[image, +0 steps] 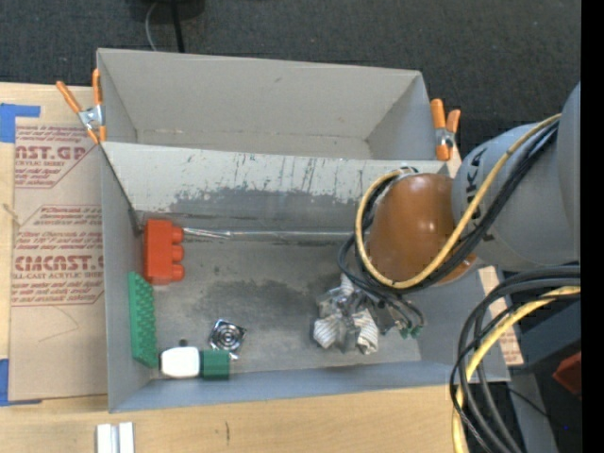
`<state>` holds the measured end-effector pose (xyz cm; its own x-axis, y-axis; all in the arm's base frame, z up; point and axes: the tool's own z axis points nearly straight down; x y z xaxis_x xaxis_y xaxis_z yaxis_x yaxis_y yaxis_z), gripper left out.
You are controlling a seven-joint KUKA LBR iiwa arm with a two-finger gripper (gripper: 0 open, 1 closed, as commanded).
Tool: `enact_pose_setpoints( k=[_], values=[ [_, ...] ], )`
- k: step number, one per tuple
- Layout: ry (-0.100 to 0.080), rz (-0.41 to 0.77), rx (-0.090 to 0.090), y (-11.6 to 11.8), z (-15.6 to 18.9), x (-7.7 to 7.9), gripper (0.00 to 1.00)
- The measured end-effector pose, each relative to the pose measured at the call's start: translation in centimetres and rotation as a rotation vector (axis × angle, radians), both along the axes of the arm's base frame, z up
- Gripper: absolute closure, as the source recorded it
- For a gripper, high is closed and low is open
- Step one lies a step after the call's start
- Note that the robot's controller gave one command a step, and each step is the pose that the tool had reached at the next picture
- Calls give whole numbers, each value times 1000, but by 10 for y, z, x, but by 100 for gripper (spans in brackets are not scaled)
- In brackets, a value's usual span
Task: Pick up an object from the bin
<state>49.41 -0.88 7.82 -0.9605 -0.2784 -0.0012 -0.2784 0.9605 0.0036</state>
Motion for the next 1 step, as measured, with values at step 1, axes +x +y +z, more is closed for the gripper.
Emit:
enact_pose_setpoints(
  k=[1],
  values=[
    [-1,0,0,0,3,0,100]
  ],
)
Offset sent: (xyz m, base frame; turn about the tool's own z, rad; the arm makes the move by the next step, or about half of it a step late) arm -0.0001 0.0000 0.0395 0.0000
